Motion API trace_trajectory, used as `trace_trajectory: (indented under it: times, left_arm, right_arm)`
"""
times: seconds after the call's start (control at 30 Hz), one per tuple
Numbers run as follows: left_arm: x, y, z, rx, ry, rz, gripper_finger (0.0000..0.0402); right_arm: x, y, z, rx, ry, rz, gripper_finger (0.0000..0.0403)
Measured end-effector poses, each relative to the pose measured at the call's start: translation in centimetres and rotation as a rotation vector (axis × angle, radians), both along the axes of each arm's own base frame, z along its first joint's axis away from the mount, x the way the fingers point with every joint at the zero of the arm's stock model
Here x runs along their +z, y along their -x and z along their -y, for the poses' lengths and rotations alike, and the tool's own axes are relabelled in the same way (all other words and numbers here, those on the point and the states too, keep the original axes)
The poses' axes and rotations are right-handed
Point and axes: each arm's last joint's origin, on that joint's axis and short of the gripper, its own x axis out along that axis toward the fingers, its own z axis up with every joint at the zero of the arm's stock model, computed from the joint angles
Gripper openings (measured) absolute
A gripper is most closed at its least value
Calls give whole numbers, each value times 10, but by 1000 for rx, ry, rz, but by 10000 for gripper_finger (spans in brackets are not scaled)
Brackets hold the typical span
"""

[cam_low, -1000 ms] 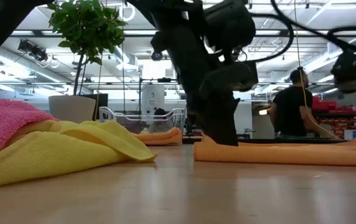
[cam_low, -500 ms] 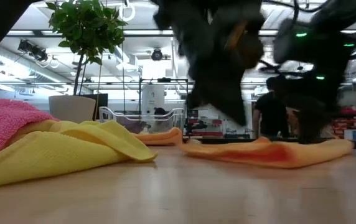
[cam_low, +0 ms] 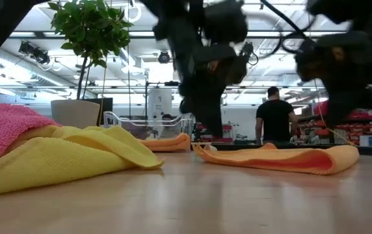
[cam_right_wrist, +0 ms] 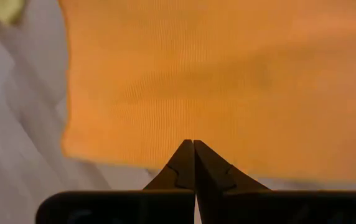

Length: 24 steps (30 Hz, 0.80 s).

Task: Fold microfiber towels
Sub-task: Fold the right orange microfiber cloth

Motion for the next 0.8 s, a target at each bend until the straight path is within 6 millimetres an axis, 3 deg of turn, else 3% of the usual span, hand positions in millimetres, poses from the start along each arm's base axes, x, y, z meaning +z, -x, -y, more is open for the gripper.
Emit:
trace_trajectory:
  times: [0.1, 0.27, 0.57, 0.8]
  left_arm:
    - [-9, 4, -15, 107, 103, -3, 9]
    - [-12, 6, -29, 241, 147, -40, 58]
    - [-12, 9, -25, 247, 184, -81, 147]
    - [-19, 8, -17, 228, 179, -97, 168]
  right_arm:
    - [-12, 6, -19, -45, -18, -1, 2]
    - [-15, 12, -38, -105, -19, 23, 2]
    - [-15, 13, -40, -113, -12, 29, 2]
    - [-15, 13, -40, -78, 6, 29, 2]
